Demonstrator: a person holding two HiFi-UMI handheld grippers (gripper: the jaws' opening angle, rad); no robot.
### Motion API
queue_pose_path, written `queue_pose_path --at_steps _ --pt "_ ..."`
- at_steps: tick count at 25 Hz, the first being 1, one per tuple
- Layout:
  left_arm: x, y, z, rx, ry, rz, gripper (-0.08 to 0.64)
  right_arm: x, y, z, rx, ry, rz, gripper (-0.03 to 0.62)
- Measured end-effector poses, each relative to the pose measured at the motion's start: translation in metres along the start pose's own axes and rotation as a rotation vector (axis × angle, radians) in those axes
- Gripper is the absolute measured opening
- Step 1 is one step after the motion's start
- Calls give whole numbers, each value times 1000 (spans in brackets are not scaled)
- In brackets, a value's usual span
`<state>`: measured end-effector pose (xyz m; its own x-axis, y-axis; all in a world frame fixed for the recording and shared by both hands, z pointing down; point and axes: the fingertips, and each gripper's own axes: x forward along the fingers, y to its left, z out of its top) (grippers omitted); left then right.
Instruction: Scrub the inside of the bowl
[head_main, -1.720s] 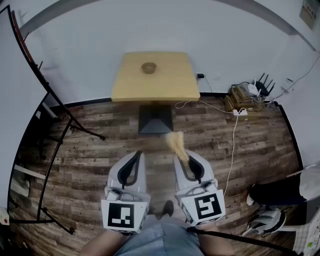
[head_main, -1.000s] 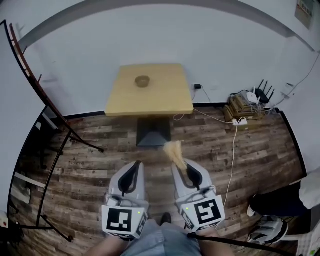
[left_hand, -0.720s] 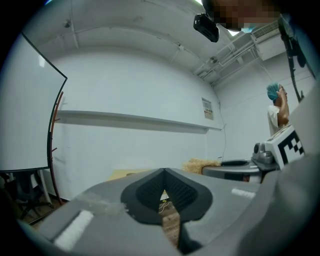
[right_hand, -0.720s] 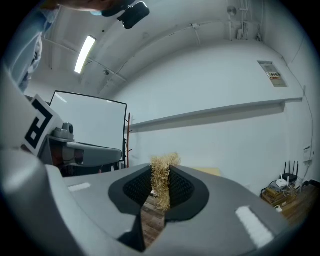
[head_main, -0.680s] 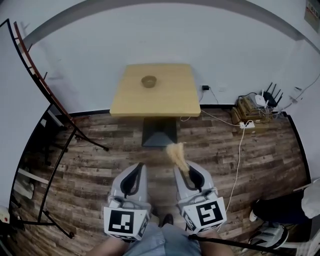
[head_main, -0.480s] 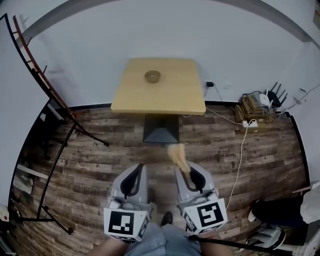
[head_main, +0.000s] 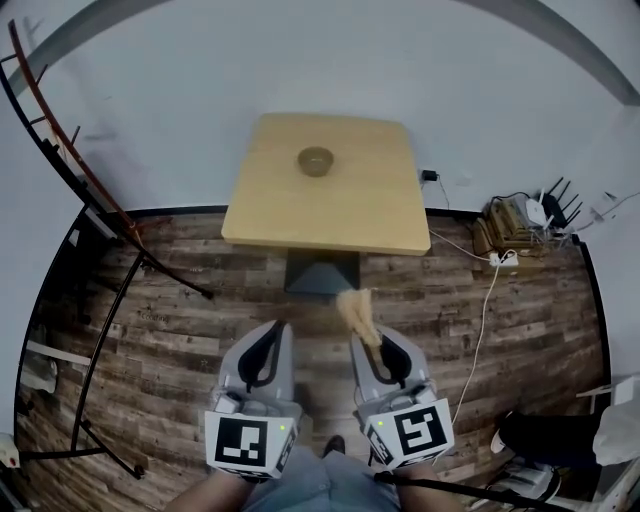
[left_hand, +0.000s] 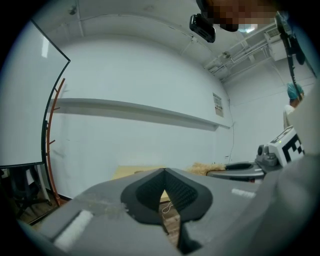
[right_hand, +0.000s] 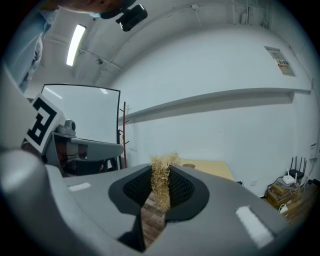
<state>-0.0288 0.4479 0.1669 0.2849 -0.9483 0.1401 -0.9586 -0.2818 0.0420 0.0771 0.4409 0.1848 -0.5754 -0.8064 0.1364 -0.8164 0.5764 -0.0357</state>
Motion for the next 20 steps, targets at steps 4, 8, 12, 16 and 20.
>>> queue_pose_path --at_steps 4,8,12,16,20 --pt "25 27 11 -2 -18 -11 20 35 -3 13 -10 -9 -9 69" --pt "42 49 21 -8 -41 -19 20 65 -3 28 -31 -30 -13 69" --pt "60 71 35 -35 -75 -29 20 91 1 42 -50 -50 -19 69" --pt "78 80 36 -45 -74 -47 20 107 -5 46 -58 -50 -35 69" --pt "94 85 31 -43 -58 -61 20 119 -15 45 -52 -44 -54 69"
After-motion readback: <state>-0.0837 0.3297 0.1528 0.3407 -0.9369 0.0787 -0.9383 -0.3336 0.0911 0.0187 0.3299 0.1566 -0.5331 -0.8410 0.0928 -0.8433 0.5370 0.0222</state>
